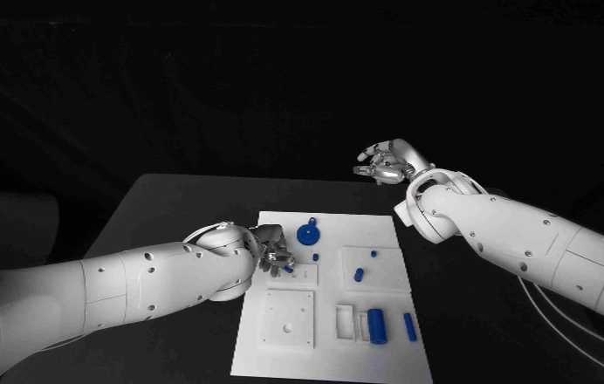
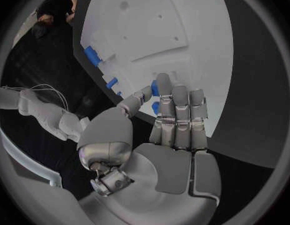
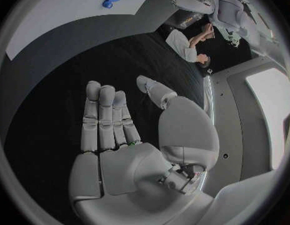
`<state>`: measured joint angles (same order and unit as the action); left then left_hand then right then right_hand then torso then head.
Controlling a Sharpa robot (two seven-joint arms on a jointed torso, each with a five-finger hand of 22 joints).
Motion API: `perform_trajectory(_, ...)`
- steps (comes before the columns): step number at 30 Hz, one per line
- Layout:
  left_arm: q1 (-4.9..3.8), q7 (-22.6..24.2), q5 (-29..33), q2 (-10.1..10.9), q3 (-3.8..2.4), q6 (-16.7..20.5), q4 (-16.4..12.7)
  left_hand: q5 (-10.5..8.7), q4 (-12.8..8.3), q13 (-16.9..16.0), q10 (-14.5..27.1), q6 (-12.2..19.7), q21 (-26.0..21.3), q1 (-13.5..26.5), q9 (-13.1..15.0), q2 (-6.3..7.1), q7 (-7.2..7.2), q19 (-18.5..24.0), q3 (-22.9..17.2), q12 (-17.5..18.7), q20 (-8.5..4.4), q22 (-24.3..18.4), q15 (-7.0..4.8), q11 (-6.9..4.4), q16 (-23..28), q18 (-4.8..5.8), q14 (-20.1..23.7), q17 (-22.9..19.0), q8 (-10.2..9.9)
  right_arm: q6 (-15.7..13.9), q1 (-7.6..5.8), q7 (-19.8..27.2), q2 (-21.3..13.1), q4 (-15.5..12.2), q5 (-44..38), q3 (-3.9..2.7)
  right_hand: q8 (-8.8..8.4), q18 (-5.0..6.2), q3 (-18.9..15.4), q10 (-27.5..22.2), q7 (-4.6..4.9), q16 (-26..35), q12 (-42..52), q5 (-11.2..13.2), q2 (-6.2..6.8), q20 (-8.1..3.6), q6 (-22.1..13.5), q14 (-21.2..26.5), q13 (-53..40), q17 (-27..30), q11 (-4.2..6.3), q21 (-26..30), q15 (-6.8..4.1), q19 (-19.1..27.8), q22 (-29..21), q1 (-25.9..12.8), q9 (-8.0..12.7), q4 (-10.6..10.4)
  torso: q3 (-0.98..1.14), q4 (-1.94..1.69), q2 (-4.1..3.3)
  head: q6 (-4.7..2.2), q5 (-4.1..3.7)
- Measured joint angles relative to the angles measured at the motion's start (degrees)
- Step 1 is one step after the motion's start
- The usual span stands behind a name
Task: Assemble the parts on the task board
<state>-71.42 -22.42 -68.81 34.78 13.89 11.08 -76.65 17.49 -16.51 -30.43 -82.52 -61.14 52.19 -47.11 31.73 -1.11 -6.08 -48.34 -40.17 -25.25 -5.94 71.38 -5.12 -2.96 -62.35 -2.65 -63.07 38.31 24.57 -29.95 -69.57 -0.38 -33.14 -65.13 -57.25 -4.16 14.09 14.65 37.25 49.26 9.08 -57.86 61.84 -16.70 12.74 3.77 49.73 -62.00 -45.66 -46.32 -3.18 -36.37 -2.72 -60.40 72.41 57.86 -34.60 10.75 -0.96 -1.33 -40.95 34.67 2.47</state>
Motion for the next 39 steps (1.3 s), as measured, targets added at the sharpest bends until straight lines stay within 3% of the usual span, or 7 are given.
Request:
perform_trajectory(6,0.59,0.0,0.0,-0.7,-0.05,0.0,0.4,0.02,0.0,-0.1,-0.1,-0.1,0.0,0.2,0.3,0.15,0.06,0.0,0.0,0.0,0.0,0.0,0.0,0.09,-0.2,0.0,0.0,0.0,0.0,0.1,0.0,0.0,0.1,0.0,0.0,0.0,0.0,-0.03,0.0,0.0,-0.01,0.0,0.0,0.0,0.0,0.0,0.0,0.0,0.1,0.0,0.0,0.0,0.0,0.0,0.0,0.0,0.0,0.0,0.0,0.0,0.01,0.06,0.0)
perform_trajectory(33,0.81,0.3,0.1,-1.1,-0.16,0.1,0.7,-0.03,0.0,-0.1,0.1,-0.3,0.0,0.1,0.2,0.06,0.3,0.0,0.1,0.0,0.0,0.1,0.0,-0.02,-0.2,0.0,0.0,0.0,-0.3,0.4,0.0,-0.1,0.2,0.0,0.0,0.0,0.0,-0.44,0.0,0.1,-0.06,0.2,0.4,-0.8,-0.24,0.01,0.1,0.0,0.7,0.1,-0.09,0.2,0.0,-0.4,0.0,-0.2,0.0,0.0,0.01,-0.02,0.02,0.23,-0.04)
perform_trajectory(39,1.07,0.3,0.2,-0.7,-0.05,2.0,0.0,0.12,0.0,-0.3,-0.2,-0.3,0.0,0.1,0.2,0.06,0.31,-0.1,0.1,-0.3,-0.14,0.2,-0.16,-0.29,-0.5,0.0,-0.2,0.0,-0.2,0.4,0.0,-0.2,0.2,0.0,0.0,0.0,0.0,-0.47,0.0,0.1,-0.03,0.2,0.4,-0.8,-0.47,0.01,0.2,0.0,0.8,0.1,-0.1,0.4,0.0,-0.4,0.0,-0.5,0.0,0.0,0.02,-0.04,0.02,0.41,-0.04)
